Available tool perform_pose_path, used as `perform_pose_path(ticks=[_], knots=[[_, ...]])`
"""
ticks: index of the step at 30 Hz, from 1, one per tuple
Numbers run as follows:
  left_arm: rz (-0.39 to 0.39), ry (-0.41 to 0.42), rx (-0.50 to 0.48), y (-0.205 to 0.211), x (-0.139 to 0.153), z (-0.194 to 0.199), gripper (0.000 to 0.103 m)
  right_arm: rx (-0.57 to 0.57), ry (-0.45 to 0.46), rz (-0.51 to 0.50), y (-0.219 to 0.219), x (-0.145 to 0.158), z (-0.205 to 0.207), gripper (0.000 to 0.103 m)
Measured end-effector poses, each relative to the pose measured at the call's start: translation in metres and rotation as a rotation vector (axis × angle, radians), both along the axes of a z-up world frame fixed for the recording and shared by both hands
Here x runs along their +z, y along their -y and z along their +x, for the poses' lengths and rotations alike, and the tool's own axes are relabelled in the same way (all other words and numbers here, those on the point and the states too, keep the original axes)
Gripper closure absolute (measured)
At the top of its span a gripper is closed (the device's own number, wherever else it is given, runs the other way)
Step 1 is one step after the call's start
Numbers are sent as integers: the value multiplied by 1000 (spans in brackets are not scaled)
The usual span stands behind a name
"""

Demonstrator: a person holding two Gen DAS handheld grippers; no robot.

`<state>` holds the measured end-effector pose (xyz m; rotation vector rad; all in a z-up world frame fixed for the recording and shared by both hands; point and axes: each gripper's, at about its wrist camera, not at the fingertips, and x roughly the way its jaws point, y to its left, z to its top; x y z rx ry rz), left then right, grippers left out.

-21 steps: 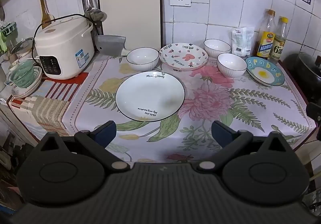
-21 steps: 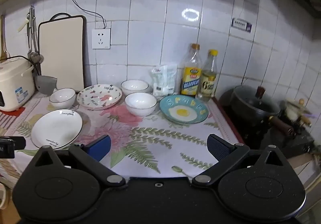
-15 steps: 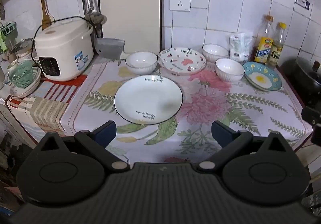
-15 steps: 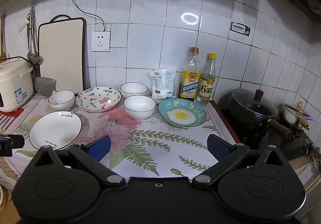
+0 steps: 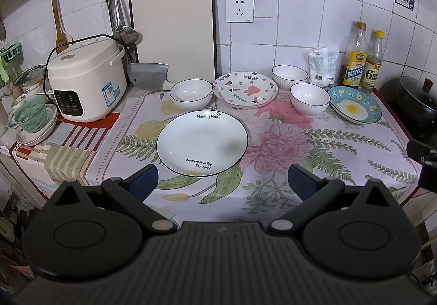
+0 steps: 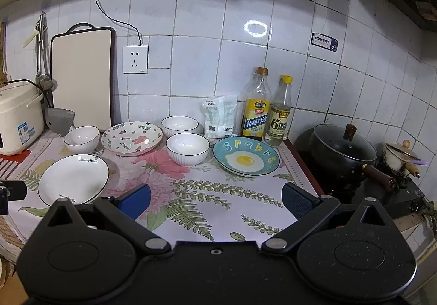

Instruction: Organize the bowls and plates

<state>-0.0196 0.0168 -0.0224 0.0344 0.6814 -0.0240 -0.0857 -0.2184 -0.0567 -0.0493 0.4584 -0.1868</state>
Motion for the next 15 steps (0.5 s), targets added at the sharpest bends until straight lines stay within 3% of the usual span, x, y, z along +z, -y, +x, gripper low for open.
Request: perform_pose_path(ticks=[15], knots=[[5,-22,-32,-1,2,2,0,20,30,14,2,1,1,0]])
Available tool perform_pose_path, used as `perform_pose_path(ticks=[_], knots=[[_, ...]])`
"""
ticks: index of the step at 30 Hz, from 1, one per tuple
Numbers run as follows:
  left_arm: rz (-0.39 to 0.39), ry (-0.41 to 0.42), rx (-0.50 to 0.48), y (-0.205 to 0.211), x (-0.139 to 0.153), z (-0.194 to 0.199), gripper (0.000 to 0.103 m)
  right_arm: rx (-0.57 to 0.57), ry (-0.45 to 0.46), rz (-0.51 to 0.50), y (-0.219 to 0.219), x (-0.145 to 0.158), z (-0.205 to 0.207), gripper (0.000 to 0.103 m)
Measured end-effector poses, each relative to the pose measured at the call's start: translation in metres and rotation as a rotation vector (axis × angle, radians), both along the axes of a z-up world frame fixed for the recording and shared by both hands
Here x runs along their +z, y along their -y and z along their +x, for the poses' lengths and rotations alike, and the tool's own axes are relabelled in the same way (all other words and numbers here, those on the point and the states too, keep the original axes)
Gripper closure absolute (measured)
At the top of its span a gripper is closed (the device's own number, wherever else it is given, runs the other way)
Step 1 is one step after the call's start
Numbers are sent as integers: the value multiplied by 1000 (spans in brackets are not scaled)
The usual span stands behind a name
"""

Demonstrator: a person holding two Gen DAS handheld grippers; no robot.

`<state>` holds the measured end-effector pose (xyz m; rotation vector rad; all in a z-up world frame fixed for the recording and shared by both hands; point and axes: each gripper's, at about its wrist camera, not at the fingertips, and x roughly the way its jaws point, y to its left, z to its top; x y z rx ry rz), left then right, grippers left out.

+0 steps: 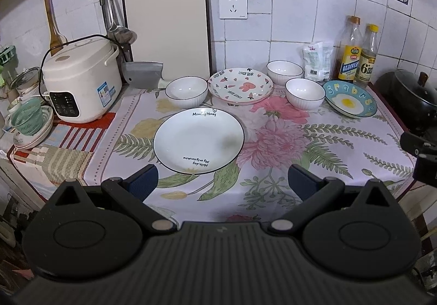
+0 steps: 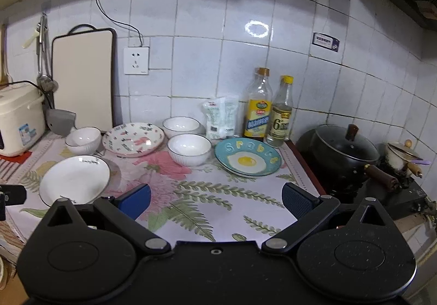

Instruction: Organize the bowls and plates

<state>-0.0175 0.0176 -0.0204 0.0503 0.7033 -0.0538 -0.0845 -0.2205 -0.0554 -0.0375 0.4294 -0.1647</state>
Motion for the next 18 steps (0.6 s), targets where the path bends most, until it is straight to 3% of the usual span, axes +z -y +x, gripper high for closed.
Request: perform_pose_path(ticks=[6,10,15,18], knots=[[-25,29,20,-24,0,16,0,119,51,-7,-13,1,8,0],[-69,60,78,-49,-12,32,0,217,111,-73,-34,-9,23,0],[-149,5,95,-81,-35,61,0,399,109,-79,-60,-33,54,0],[-134,-8,105,-91,-50,78,0,467,78,-27,-72,-43,73,0]])
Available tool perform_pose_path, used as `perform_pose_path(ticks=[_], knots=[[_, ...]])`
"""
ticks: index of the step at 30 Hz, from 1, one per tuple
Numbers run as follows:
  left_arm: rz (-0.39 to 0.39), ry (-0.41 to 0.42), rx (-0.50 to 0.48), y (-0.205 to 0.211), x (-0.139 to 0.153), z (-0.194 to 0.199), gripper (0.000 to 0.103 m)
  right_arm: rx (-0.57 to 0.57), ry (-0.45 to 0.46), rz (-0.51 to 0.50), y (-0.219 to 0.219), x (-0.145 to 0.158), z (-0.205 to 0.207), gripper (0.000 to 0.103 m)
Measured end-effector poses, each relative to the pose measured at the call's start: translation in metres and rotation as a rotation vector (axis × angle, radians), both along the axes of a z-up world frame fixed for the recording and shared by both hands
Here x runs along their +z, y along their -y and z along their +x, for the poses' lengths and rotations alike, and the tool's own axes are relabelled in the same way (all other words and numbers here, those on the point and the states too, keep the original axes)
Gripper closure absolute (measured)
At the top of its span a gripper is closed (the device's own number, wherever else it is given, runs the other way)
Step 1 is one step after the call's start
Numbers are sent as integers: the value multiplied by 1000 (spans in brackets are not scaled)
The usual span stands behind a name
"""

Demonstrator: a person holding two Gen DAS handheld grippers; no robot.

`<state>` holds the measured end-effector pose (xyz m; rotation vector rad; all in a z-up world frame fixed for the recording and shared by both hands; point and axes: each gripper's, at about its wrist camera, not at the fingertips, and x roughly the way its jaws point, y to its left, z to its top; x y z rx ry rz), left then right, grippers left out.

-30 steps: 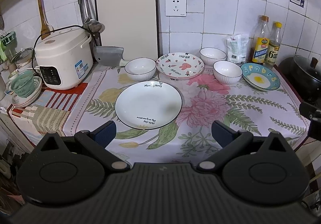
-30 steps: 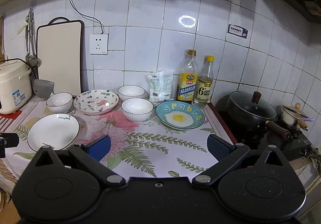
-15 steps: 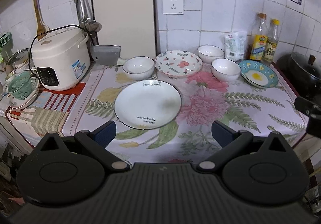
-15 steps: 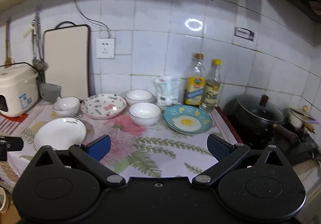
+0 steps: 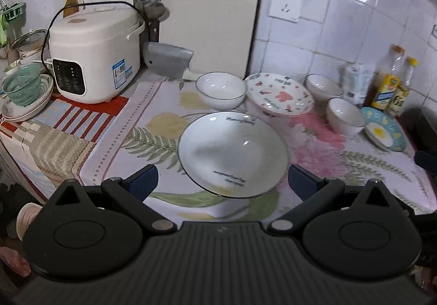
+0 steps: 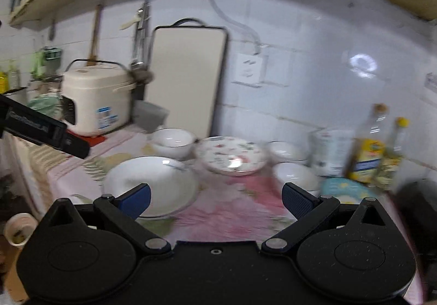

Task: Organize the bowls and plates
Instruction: 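Move both grippers to the white Morning Honey plate rim and close them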

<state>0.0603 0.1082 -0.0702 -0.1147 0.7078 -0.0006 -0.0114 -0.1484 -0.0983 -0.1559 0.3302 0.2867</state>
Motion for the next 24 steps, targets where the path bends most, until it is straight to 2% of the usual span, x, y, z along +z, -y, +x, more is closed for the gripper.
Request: perform_pose_path(ticks=[6,11,15,22,24], knots=[[62,-54,-7,-7,-35,40,0,55,-89,74,-15,-27,52,0],[37,-68,-26,-19,-64,73,3,54,-118,94,-23,-56,89,0],[57,-60,-45,-22,-85,92,4,52,-152,127,-25,-81,113,0],[52,-157,-32,-37,-116,123,4,26,-230,193,-30,-111,145,0],[29,-162,-36,-42,-120,127,4,22,-249,214,-30,-115,150,2]])
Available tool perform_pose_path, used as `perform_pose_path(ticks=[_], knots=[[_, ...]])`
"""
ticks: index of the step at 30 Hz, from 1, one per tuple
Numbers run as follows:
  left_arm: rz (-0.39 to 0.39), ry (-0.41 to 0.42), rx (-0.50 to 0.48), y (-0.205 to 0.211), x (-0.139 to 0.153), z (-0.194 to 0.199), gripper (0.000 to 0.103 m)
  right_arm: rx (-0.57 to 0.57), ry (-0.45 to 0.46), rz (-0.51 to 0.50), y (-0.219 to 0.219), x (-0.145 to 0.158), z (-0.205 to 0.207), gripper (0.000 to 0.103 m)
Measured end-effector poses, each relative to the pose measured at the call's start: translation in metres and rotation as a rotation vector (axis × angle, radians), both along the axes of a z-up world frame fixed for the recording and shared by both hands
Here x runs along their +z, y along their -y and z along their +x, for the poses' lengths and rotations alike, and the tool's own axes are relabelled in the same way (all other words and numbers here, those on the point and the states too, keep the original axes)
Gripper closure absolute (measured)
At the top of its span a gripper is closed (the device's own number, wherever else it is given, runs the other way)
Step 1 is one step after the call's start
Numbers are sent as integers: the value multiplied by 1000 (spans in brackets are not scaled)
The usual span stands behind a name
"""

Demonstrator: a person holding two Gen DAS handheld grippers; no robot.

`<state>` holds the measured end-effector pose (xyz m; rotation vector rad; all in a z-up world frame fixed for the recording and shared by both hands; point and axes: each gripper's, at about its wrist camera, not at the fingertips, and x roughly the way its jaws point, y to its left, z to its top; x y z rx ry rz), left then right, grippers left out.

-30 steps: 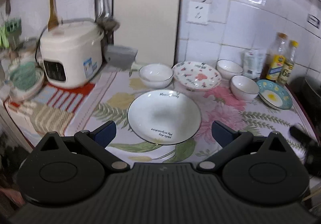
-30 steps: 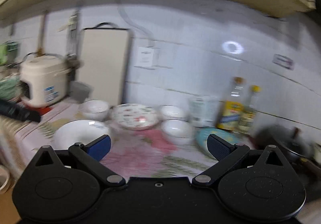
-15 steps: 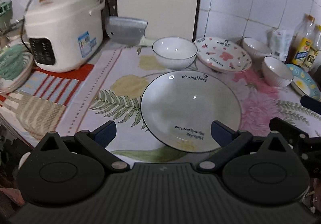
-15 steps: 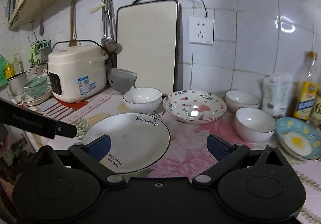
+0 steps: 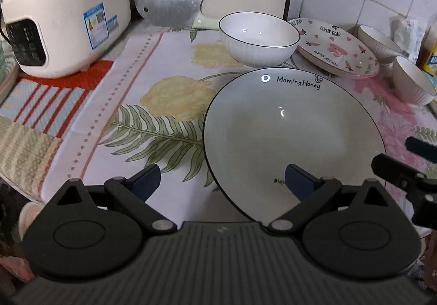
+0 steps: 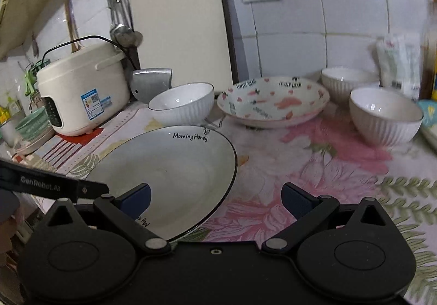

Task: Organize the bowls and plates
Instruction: 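Move both grippers to the white Morning Honey plate rim and close them, then lift the white plate with both grippers, shift it, lower it and open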

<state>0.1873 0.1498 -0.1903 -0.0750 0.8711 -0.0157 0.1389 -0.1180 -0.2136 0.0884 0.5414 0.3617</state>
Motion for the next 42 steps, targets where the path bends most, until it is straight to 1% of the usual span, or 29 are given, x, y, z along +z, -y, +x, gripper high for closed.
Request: perform_pose_path(ticks=[1,2,3,4,5,6,7,8,9,11,12,14,15,18,20,23,26,28,29,31,33,35,38,42], knots=[[-9,2,-7,-1,-1,2,10,0,-9,7,0,-2,3,3],[-11,3,-14,-2,-1,3,18,3,-16,12,-1,-4,6,7],[-10,1,-19,-2,-2,5,21,8,-22,15,-2,-3,8,9],[-9,-5,-17,-2,-3,8,29,12,-28,15,-3,-4,11,11],[-10,-13,-16,-3,-5,10,35,15,-33,14,-5,-4,14,14],[-15,-20,-15,-3,-6,12,39,18,-38,12,-6,-5,17,19],[-21,-28,-16,-3,-8,14,46,23,-44,11,-7,-6,20,21],[-25,-32,-19,-3,-9,15,52,29,-50,9,-8,-7,22,26],[-29,-35,-21,-3,-9,16,55,32,-56,9,-9,-7,24,32],[-46,-44,-28,-3,-12,16,72,42,-73,12,-10,-9,28,38],[-60,-44,-23,-3,-11,15,72,51,-88,18,-10,-10,31,43],[-64,-44,-16,-4,-12,16,73,61,-114,39,-10,-12,34,50],[-70,-45,-13,-4,-12,16,73,62,-121,44,-9,-13,35,56],[-124,-57,4,-11,-14,18,73,56,-132,38,-10,-16,37,67],[-151,-67,18,-14,-15,21,73,54,-127,29,-11,-16,39,68],[-128,-69,18,-10,-14,23,72,61,-113,22,-12,-17,44,66],[-128,-70,36,-8,-14,21,72,70,-111,17,-13,-16,47,66],[-128,-81,49,-8,-13,22,72,77,-111,-38,-19,-12,47,66],[-128,-89,54,-7,-12,23,72,77,-117,-48,-20,-11,47,66],[-124,-90,49,-5,-9,20,72,83,-129,-33,-16,-9,48,66],[-109,-92,45,-1,-4,18,72,95,-127,-12,-9,-6,45,69],[-100,-110,44,5,2,16,72,102,-129,2,-3,-3,41,69],[-119,-134,55,11,4,14,72,97,-133,11,5,2,33,69],[-133,-137,29,28,10,11,72,70,-134,30,24,8,22,70]])
